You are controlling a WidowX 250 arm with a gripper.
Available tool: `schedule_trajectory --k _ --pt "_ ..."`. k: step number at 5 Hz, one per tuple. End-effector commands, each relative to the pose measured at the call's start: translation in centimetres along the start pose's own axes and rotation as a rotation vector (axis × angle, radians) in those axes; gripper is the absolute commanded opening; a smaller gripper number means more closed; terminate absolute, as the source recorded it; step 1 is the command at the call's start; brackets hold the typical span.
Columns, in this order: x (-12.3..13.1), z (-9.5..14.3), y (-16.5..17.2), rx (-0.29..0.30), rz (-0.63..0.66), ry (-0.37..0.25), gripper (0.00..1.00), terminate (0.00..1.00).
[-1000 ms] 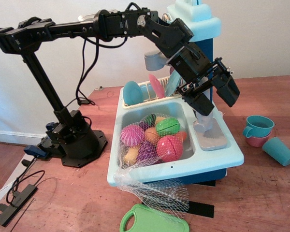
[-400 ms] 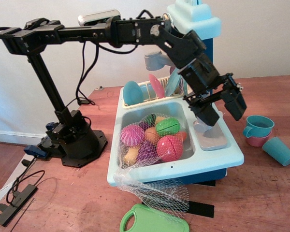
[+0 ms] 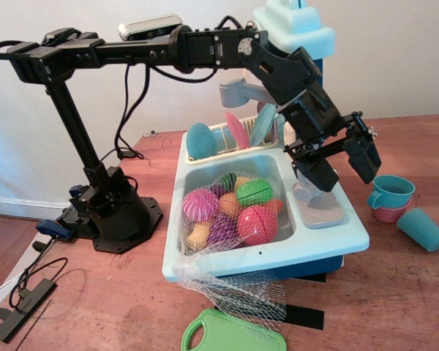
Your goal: Turn lever vertical to front
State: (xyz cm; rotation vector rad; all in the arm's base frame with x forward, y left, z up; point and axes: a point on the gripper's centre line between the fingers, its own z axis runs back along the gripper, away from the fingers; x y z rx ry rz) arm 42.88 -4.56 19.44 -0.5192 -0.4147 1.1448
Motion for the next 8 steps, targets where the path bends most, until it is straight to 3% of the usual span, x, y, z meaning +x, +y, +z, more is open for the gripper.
schedule_trajectory --k 1,3,4,6,8 --pt "1.8 1.6 0.9 -0.008 -0.008 -0.024 1.0 0.0" --pt "2.7 2.9 2.3 0.122 -0.034 -0.002 1.0 0.0" --pt "3.3 1.8 1.3 0.169 -0.062 0.029 1.0 0.0" --pt "3.4 -0.5 -0.4 0.214 -0.086 0.049 1.0 0.0" --pt "2.8 -0.6 0.8 0.186 -0.087 0.053 1.0 0.0"
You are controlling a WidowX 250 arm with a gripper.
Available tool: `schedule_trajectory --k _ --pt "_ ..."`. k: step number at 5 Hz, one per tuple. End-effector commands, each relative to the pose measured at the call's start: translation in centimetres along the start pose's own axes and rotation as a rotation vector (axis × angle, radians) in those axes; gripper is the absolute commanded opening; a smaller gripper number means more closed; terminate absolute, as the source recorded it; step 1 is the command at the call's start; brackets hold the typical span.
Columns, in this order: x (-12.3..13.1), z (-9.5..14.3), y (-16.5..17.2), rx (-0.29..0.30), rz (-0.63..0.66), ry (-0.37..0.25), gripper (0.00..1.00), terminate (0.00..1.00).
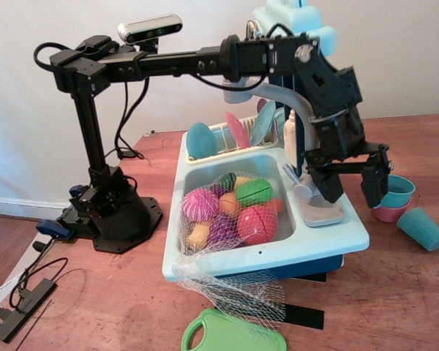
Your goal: Turn lever vertical to front
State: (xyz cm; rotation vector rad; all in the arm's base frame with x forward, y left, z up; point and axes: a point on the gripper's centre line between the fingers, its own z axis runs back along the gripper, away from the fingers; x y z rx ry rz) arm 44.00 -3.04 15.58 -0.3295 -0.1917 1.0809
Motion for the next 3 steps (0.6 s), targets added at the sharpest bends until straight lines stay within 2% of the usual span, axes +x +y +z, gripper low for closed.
schedule_trajectory --k 1,3 --pt "0.1 4.0 1.6 -0.087 0.003 -0.055 1.0 0.0" --pt "-2.7 6.0 6.4 -0.161 0.072 -0.116 1.0 0.0"
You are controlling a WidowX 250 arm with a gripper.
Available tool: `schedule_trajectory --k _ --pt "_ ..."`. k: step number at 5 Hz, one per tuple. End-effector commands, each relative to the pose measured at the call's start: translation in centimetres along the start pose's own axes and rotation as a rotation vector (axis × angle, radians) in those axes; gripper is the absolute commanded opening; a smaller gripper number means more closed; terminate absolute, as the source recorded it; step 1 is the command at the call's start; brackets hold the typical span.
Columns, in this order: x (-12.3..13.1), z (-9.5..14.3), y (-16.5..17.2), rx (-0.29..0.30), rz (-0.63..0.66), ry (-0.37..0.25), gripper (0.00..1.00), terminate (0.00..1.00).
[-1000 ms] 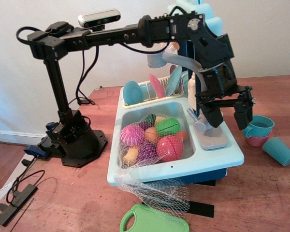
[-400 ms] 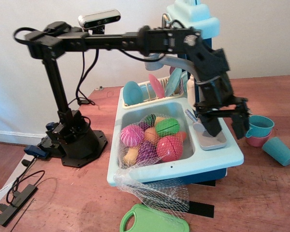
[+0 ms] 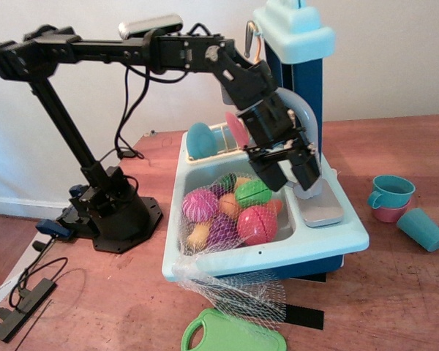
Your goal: Turn lever vertical to front
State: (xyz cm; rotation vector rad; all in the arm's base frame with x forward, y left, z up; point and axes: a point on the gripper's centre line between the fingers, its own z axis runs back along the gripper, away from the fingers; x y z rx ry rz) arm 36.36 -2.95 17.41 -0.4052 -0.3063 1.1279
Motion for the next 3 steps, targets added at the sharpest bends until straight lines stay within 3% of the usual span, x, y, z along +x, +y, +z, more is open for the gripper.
schedule_trajectory --k 1,3 --pt "0.7 1.6 1.1 -0.02 0.018 -0.036 1.0 0.0" --pt "0.1 -0.4 1.5 0.026 0.005 0.026 1.0 0.0"
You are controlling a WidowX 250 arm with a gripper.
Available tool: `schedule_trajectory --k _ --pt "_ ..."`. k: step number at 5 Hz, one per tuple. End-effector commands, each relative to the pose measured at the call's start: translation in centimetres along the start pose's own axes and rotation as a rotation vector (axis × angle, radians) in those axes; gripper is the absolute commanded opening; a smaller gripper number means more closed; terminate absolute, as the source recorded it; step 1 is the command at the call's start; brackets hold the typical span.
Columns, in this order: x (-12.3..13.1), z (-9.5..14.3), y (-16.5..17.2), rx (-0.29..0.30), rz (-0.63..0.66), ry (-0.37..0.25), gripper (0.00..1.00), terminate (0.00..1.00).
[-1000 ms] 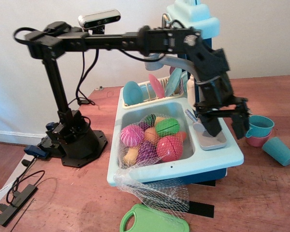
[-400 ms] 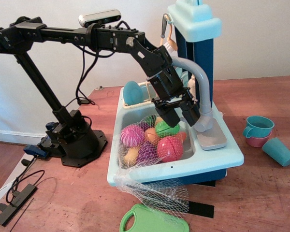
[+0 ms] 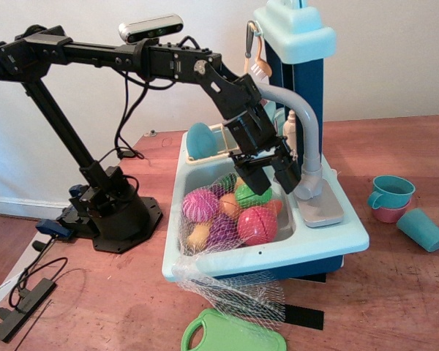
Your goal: Turn lever vertical to front
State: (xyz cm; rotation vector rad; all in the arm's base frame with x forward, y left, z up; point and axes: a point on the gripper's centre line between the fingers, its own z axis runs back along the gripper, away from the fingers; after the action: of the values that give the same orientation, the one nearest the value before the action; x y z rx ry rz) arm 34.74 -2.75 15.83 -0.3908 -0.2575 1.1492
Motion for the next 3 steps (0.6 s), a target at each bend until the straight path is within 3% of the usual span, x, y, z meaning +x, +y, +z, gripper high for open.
schedule_trajectory --k 1,2,3 --pt "0.4 0.7 -0.4 0.046 -0.044 0.045 1.0 0.0" --pt "-1.0 2.5 1.8 0.079 -0.027 0.049 1.0 0.0" --pt "-2.6 3.8 4.4 0.04 0.018 0.012 1.0 0.0"
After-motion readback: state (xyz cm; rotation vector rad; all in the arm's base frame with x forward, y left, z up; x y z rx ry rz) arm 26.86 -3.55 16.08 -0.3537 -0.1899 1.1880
